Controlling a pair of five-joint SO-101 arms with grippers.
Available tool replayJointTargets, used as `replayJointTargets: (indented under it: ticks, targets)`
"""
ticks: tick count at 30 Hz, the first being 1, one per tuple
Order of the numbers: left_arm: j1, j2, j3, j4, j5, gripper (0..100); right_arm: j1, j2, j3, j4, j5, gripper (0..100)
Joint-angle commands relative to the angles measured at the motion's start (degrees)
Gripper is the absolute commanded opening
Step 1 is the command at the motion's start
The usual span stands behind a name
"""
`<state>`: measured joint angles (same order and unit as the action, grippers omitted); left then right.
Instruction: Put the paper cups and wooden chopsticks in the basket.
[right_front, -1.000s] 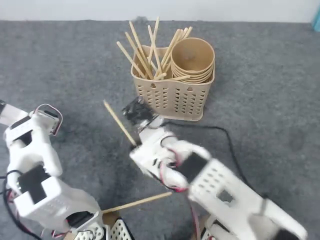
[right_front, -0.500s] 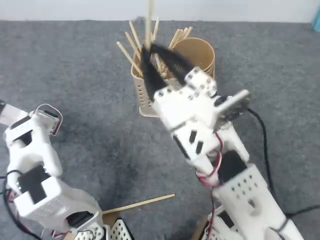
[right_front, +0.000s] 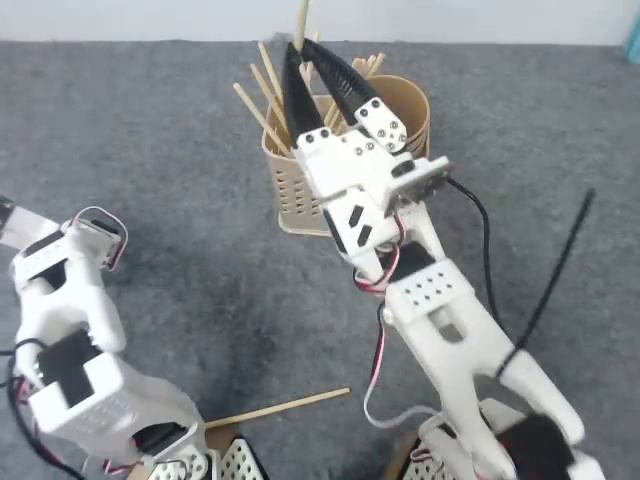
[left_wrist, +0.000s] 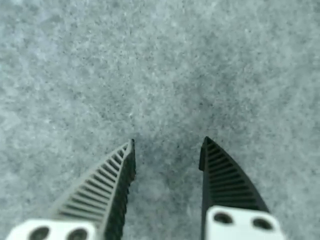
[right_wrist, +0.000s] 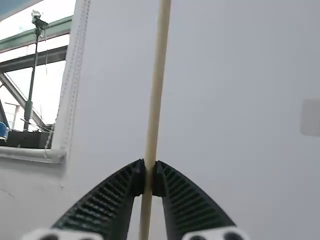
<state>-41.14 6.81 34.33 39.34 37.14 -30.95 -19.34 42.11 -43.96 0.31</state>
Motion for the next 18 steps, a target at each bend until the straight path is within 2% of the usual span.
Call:
replayJointTargets:
  ticks: [1,5,11,18]
  targets:
    - [0.7,-0.53,-2.77,0.09,0.7,20,2.59,2.33,-2.81,-2.15,0.26,0.9]
    - [0.7,-0.53,-2.77,0.09,0.7,20,2.33,1.36,-1.05,3.65,0.18,2.0]
    - [0.7,-0.53,-2.77,0.09,0.7,20,1.54,-5.85,-1.85,23.43,-8.18,16.9]
    - [0.7,-0.53,-2.77,0.09,0.7,20,1.54,-17.45,-3.08,36.0,-11.16,17.7]
